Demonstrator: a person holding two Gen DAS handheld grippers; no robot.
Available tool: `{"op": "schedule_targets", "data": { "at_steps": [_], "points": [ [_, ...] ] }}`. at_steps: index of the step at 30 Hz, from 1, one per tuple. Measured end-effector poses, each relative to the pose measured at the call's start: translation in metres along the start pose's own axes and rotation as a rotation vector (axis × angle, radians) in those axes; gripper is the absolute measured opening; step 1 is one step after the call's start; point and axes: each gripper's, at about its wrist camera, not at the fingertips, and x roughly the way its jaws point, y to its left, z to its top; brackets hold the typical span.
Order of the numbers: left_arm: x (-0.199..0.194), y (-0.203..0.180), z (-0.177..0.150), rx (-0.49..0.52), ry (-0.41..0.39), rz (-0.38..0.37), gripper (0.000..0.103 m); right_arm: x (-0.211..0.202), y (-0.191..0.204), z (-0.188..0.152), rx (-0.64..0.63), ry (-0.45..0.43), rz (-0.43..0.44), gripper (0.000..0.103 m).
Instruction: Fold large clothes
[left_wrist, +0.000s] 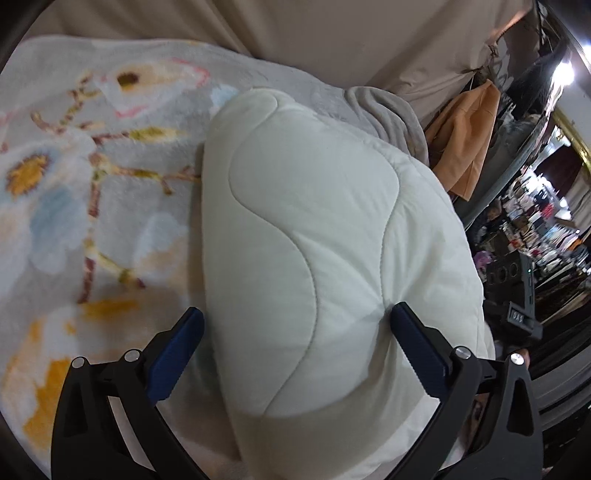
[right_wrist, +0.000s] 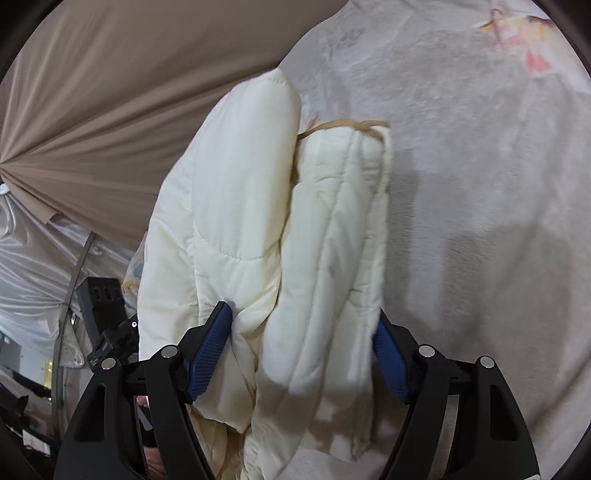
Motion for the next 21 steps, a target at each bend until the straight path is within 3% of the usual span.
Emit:
{"op": "schedule_targets", "data": {
  "at_steps": [6,8,11,13,16,21],
  "points": [
    [0.012,-0.008,0.006,0.004,-0.001,0.045,0.098,0.024,0.006,0.013,-0.012,0.024,0.006,0.075],
    [0.012,-0.014,0.007,0.028,-0.002,0.067,0.098,0.025,0.012,0.014,-0.039,0.009,-0.003,0.063],
    [0.007,-0.025,0.006,0.081,-0.015,0.104,0.087,0.016,0.028,0.013,-0.099,-0.032,-0.059,0.037],
    [0.003,-0.034,0.006,0.122,-0.026,0.131,0.078,0.011,0.036,0.01,-0.12,-0.058,-0.089,0.029],
    [-0.001,-0.045,0.005,0.171,-0.042,0.165,0.069,0.007,0.047,0.005,-0.136,-0.092,-0.126,0.024],
    [-0.004,-0.055,0.003,0.202,-0.054,0.194,0.068,0.008,0.056,0.001,-0.143,-0.107,-0.169,0.023]
  ]
}}
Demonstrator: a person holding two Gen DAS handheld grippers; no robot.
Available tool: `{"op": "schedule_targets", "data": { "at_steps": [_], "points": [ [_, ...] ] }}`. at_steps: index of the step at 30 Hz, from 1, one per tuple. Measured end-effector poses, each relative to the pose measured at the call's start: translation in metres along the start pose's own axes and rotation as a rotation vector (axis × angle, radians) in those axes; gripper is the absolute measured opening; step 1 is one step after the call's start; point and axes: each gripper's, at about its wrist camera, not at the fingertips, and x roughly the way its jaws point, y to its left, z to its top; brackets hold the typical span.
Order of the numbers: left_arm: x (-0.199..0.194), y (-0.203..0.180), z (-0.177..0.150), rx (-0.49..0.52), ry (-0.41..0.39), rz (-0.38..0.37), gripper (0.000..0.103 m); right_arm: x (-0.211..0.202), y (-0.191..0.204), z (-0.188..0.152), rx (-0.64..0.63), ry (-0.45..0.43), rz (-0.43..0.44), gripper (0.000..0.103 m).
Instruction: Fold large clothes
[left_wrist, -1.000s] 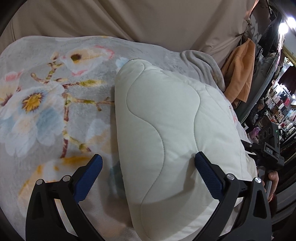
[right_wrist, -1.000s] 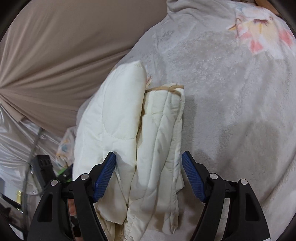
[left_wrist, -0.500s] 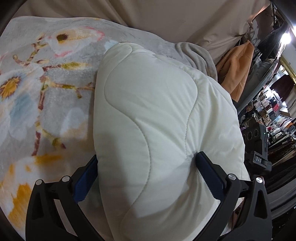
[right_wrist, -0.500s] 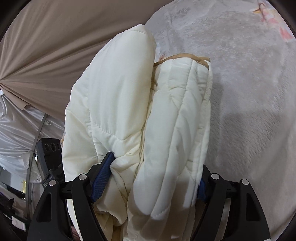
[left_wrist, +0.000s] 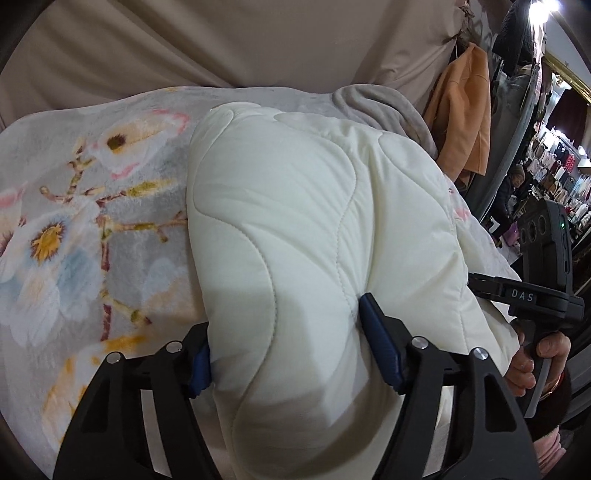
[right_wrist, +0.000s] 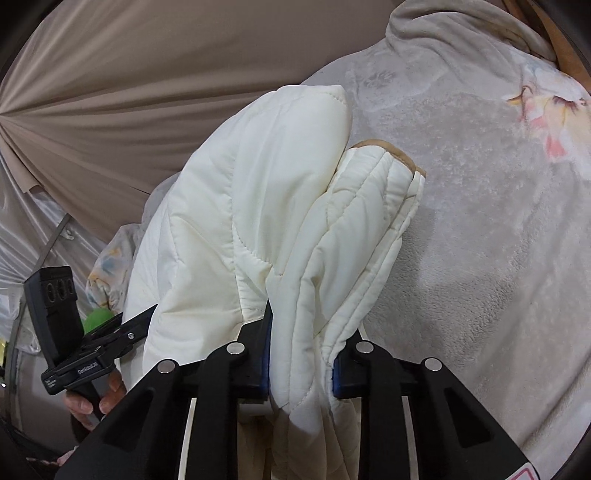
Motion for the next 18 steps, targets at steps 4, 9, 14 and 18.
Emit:
{"op": "schedule_targets", "data": {
  "at_steps": [4,9,14,18],
  "points": [
    [0.004,0.009,-0.003,-0.035,0.007,-0.004,0.071,-0.002,-0.007,0.001,0.027,0.007,-0.007,0.03],
    [-0.001,0.023,-0.008,-0.082,0.006,-0.055,0.08,-0.01,-0.015,-0.003,0.045,0.016,0.038,0.043],
    [0.011,0.027,-0.006,-0.091,-0.006,-0.08,0.091,0.012,-0.034,-0.001,0.113,0.057,0.121,0.049],
    [0.004,0.016,0.0,-0.058,-0.039,-0.067,0.069,0.007,-0.021,0.005,0.074,0.015,0.125,0.025]
  ]
}}
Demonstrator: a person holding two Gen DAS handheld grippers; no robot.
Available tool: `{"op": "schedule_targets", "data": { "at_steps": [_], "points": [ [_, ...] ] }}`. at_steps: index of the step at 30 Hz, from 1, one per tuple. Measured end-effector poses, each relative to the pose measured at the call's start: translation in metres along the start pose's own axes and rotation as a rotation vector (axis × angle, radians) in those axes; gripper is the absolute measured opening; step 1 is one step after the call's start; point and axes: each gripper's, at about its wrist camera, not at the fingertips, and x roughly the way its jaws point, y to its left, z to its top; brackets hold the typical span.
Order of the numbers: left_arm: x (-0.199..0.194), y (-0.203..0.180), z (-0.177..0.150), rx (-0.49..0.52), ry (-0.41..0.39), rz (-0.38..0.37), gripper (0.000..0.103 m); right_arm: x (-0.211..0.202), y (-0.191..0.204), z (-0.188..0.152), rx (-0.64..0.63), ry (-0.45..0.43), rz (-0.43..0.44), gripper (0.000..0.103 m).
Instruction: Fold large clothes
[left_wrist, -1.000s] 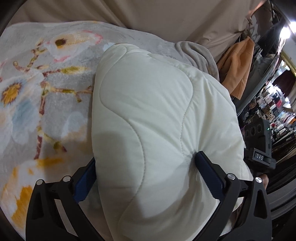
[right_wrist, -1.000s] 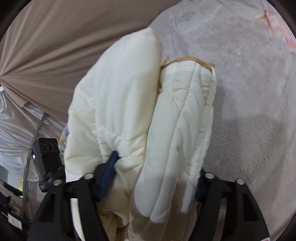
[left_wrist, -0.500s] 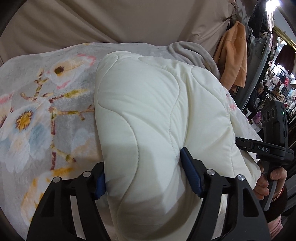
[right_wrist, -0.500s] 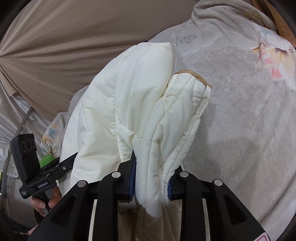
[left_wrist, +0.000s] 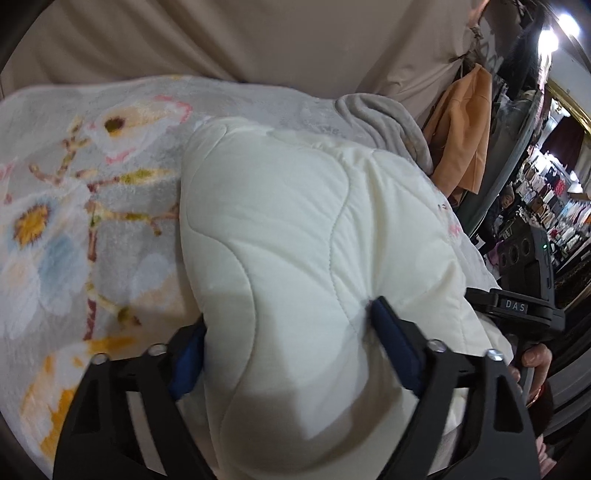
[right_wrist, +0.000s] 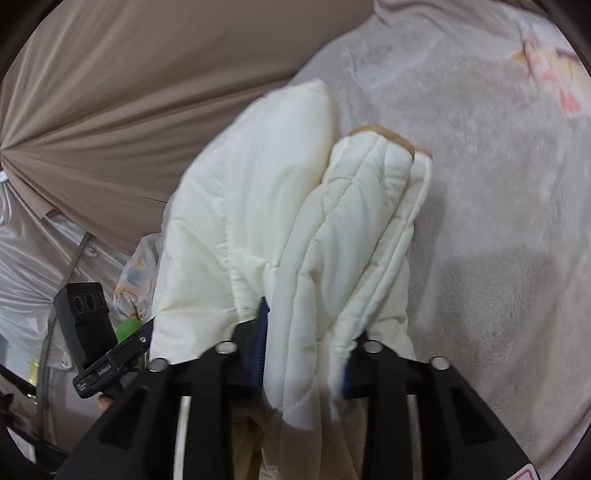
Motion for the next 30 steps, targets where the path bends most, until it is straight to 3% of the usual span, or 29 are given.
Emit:
{"op": "schedule_targets", "data": {
  "at_steps": [1,4,9,14,16,19,23,25,26,27,29,30],
  "points": [
    [-0.005,-0.004,0.003,0.019,-0.016,0.007,0.059,-0.006,0.008,0.002,-0.026,-0.023,-0.009,0.022],
    [-0.032,-0.014,0.016,0.048,-0.08,-0.019,0.05,-0.037,0.042,0.007,-0.103,-0.125,0.004,0.02],
    [-0.114,-0.04,0.046,0.153,-0.304,-0.048,0.048,-0.094,0.118,0.017,-0.27,-0.295,0.019,0.019],
    [-0.2,-0.049,0.072,0.25,-0.541,-0.028,0.048,-0.133,0.198,0.033,-0.433,-0.45,0.104,0.019],
    [-0.228,-0.043,0.08,0.281,-0.629,0.001,0.049,-0.137,0.221,0.041,-0.481,-0.49,0.141,0.02],
    [-0.249,-0.021,0.091,0.27,-0.684,0.041,0.05,-0.116,0.251,0.062,-0.512,-0.497,0.193,0.02],
    [-0.241,0.031,0.108,0.205,-0.663,0.13,0.054,-0.04,0.259,0.096,-0.494,-0.437,0.221,0.026],
    [-0.211,0.069,0.115,0.159,-0.622,0.207,0.066,0.021,0.244,0.112,-0.435,-0.376,0.226,0.036],
    [-0.191,0.091,0.114,0.125,-0.597,0.243,0.071,0.057,0.229,0.119,-0.39,-0.346,0.197,0.046],
    [-0.163,0.119,0.111,0.078,-0.556,0.292,0.081,0.09,0.211,0.122,-0.342,-0.311,0.152,0.048],
    [-0.113,0.163,0.097,-0.01,-0.452,0.414,0.084,0.153,0.162,0.119,-0.209,-0.194,0.04,0.05],
    [-0.088,0.188,0.085,-0.057,-0.364,0.463,0.082,0.17,0.138,0.113,-0.152,-0.162,-0.002,0.05]
  ]
}}
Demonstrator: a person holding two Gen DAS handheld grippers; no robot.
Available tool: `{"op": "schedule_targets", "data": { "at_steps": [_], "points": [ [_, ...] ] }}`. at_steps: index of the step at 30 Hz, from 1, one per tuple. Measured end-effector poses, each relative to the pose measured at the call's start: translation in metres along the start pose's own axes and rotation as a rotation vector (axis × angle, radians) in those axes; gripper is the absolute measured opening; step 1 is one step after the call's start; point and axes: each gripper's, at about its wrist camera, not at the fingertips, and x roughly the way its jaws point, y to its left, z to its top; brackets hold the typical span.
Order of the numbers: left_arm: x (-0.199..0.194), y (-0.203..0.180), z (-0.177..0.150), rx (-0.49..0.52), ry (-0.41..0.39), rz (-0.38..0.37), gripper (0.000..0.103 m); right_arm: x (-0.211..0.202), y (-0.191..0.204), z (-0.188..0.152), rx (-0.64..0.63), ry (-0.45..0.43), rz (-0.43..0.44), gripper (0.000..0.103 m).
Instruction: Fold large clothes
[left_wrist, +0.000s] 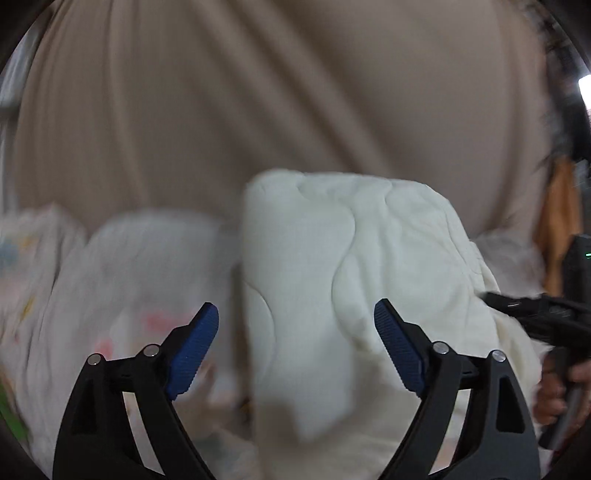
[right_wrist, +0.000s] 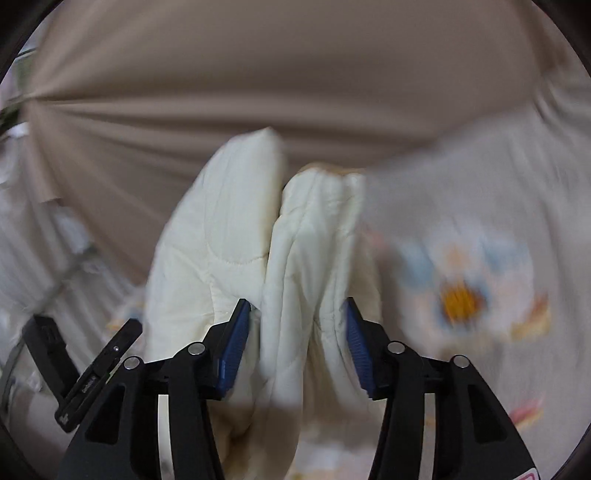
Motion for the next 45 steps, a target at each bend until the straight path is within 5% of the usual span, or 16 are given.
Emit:
{"op": "schedule_targets", "data": {
  "at_steps": [2,4,9,14,16,18,20,21,23,25,29,32,35,38,42,45],
  "points": [
    [0.019,0.019,-0.027,-0.027,0.091,0.021,0.077,-0.001,-0.03,-0.019,0.047,0.002,0.012,0.044],
    [0.006,0.031,-0.037,-0.058,0.084,0.006,0.077,-0.023,-0.039,-0.029,0.031,-0.045,-0.011,0.043],
    [-0.028,0.01,-0.019,-0.061,0.033,-0.026,0.079,-0.055,0.038,-0.031,-0.208,-0.074,0.018,0.033],
    [-0.024,-0.015,-0.014,-0.092,0.059,-0.034,0.079,-0.007,0.117,-0.043,-0.441,-0.015,-0.087,0.031],
    [-0.023,-0.016,-0.016,-0.096,0.066,-0.013,0.079,0.011,0.122,-0.04,-0.444,-0.015,-0.136,0.038],
    [-0.022,-0.01,-0.02,-0.103,0.072,0.003,0.082,0.023,0.103,-0.034,-0.372,-0.015,-0.193,0.055],
    [-0.019,-0.003,-0.024,-0.095,0.085,0.02,0.084,0.035,0.08,-0.034,-0.273,0.044,-0.164,0.061],
    [-0.015,-0.001,-0.027,-0.086,0.094,0.028,0.084,0.043,0.071,-0.036,-0.231,0.086,-0.132,0.059],
    [-0.006,-0.001,-0.03,-0.078,0.115,0.045,0.084,0.057,0.058,-0.038,-0.17,0.164,-0.031,0.017],
    [-0.002,-0.004,-0.031,-0.089,0.129,0.015,0.083,0.045,0.059,-0.033,-0.166,0.11,0.003,0.013],
    [0.003,-0.019,-0.034,-0.045,0.128,0.018,0.083,0.01,0.051,-0.018,-0.208,-0.033,-0.055,0.011],
    [0.023,-0.03,-0.045,-0.018,0.171,-0.003,0.084,0.051,0.004,-0.029,-0.15,0.087,-0.147,0.012],
    [0.038,-0.042,-0.057,0.012,0.182,0.032,0.085,0.062,-0.011,-0.04,-0.127,0.104,-0.14,0.014],
    [0.039,-0.039,-0.059,0.004,0.176,0.049,0.085,0.038,0.003,-0.03,-0.134,0.071,-0.151,0.016],
    [0.035,-0.037,-0.057,0.012,0.17,0.057,0.085,-0.017,0.051,-0.034,-0.282,-0.093,-0.207,0.016],
    [0.033,-0.044,-0.057,0.041,0.159,0.076,0.085,-0.011,0.075,-0.05,-0.391,-0.05,-0.219,0.01]
  ]
}}
